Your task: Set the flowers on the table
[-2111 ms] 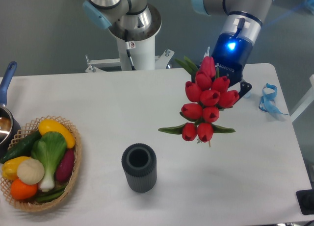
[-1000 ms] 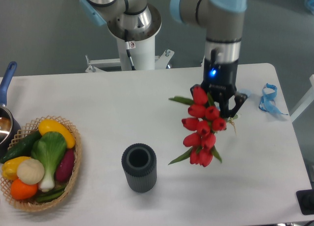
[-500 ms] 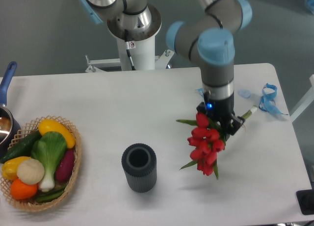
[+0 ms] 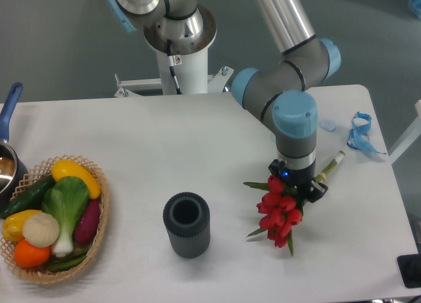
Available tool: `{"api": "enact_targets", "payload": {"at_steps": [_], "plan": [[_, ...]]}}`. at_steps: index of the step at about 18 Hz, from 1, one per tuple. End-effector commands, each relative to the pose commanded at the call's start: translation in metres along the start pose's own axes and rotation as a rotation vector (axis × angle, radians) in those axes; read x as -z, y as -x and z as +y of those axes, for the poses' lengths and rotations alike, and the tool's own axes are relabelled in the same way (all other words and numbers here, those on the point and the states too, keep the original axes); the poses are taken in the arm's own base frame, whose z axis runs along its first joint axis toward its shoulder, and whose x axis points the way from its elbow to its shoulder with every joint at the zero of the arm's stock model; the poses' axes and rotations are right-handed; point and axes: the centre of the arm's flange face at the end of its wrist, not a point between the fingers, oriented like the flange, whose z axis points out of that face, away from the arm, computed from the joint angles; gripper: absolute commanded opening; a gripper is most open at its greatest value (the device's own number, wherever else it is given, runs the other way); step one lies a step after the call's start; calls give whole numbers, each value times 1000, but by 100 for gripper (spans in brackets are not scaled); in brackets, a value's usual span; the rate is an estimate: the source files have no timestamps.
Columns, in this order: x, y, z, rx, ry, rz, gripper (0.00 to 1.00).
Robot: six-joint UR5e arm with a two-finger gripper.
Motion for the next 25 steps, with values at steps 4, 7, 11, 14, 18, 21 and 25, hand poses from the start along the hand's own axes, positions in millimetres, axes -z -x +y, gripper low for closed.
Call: {"api": "enact_targets", "payload": {"at_steps": [4,7,11,14,18,21,25], "plan": [[-5,-4,0,-2,2,10,50],[-8,-11,1,-5,6,22,72],[22,-24,5,-70,-2,-4,100],[51,-32,10,-97,-13,-32,100],[87,-28,19,-137,-20,-72,100],[132,-7,31,-120,-16,-85,100],[212,31,49,-95,-32,50,100]]}}
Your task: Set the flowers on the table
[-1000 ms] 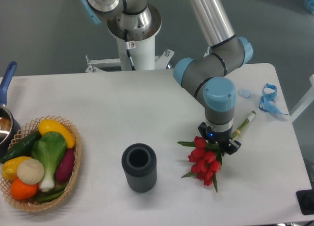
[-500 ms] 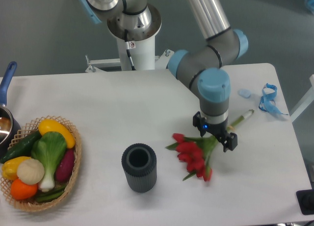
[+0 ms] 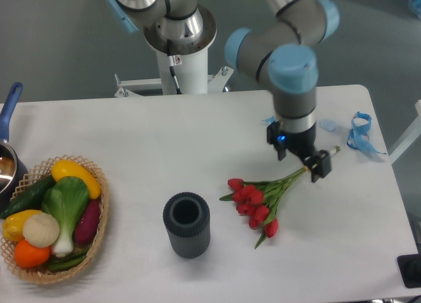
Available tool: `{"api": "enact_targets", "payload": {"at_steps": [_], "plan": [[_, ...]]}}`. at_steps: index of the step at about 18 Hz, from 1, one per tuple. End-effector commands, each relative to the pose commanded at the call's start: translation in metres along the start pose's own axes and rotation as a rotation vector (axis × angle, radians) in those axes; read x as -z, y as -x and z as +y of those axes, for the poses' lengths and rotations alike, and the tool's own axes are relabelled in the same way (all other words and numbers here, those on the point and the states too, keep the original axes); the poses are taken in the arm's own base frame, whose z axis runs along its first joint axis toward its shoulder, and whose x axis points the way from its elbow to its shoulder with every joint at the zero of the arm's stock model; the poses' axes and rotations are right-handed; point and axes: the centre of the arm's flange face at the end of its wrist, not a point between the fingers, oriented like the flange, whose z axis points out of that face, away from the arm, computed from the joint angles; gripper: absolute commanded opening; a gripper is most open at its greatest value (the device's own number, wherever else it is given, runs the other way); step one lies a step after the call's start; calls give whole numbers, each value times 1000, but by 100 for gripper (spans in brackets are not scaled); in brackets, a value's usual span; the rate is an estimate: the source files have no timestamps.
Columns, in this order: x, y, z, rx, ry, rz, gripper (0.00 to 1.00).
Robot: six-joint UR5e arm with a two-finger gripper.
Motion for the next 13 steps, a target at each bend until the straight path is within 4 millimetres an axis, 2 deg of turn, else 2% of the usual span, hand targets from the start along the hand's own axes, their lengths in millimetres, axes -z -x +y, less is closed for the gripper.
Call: {"api": "enact_targets", "payload": {"at_steps": [2,3,4,5,9,11,13], "plan": [[24,9,22,-55,-24,61,100],[28,14,40,-76,-65,77,100],[40,13,68,-92,-123,74,100],[46,10,86,-111,-128,65,100],[55,1,151,-161,-162,34,100],[56,-12,171,-139,-163,34,100],[61,-20,182,-205,-160,21,100]]}}
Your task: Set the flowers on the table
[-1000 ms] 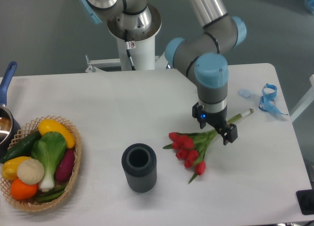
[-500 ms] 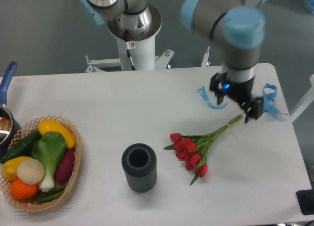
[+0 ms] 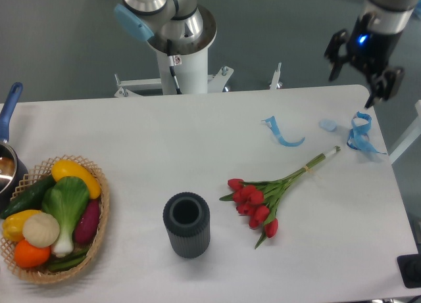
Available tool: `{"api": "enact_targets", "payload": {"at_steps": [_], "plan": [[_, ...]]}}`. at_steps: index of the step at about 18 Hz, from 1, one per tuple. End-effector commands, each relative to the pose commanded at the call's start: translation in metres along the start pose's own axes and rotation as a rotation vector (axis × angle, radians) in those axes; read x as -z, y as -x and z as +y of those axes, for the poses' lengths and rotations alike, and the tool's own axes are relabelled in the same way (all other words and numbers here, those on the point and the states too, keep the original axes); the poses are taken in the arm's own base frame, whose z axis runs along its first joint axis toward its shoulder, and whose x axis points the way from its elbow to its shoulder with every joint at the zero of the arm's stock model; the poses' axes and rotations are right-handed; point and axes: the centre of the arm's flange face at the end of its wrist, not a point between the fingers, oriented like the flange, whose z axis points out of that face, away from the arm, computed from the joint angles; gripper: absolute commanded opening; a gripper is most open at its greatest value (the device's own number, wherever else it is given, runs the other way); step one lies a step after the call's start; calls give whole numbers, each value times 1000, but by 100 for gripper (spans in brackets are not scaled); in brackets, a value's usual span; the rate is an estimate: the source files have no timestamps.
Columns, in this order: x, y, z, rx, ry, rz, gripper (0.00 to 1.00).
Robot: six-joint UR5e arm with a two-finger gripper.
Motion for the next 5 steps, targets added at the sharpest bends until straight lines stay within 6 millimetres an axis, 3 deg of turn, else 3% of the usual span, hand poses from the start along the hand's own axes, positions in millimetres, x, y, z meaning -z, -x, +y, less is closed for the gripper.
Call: {"api": "enact_targets", "payload": {"at_steps": [5], "plan": [[7,-7,19,-43,8,-12,100]]}}
